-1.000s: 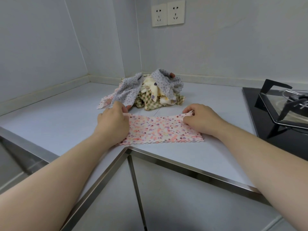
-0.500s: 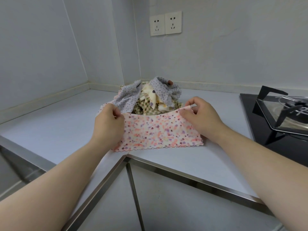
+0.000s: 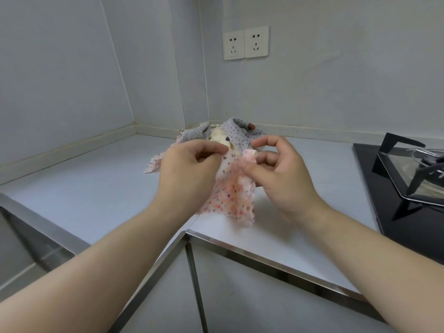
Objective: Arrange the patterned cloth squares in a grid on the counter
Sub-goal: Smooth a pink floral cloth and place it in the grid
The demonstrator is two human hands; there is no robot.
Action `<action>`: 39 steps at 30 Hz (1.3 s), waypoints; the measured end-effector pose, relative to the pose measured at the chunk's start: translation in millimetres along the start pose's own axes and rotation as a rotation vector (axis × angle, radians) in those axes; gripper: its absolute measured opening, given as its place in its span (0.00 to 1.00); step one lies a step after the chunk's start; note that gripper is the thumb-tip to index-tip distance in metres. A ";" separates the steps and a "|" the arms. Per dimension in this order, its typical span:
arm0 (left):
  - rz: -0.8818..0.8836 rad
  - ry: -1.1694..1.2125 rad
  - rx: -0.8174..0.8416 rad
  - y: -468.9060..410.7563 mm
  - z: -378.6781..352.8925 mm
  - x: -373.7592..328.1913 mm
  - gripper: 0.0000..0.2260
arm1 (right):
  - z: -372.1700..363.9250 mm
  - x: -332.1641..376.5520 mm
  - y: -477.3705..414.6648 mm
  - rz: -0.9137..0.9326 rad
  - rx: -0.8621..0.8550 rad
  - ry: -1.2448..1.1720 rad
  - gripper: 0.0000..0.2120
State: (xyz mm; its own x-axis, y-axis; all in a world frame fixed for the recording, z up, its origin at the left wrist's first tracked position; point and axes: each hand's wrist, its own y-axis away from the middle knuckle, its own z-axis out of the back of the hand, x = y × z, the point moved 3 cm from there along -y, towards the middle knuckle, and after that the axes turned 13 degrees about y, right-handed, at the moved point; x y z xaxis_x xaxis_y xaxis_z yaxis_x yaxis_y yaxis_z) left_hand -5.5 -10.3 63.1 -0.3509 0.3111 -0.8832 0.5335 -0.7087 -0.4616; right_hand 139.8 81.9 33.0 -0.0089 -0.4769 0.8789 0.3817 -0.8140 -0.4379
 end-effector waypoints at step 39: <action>-0.145 0.034 0.149 -9.7 13.3 -5.6 0.08 | -1.2 -1.0 6.0 0.402 0.132 0.445 0.13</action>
State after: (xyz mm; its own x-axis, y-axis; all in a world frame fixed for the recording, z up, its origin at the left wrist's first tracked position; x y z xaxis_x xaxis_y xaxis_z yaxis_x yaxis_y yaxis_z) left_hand -19.0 -13.6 73.6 -0.3879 0.4364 -0.8119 0.3588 -0.7399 -0.5691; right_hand 141.0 77.1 29.3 -0.2145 -0.8539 0.4742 0.5464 -0.5073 -0.6664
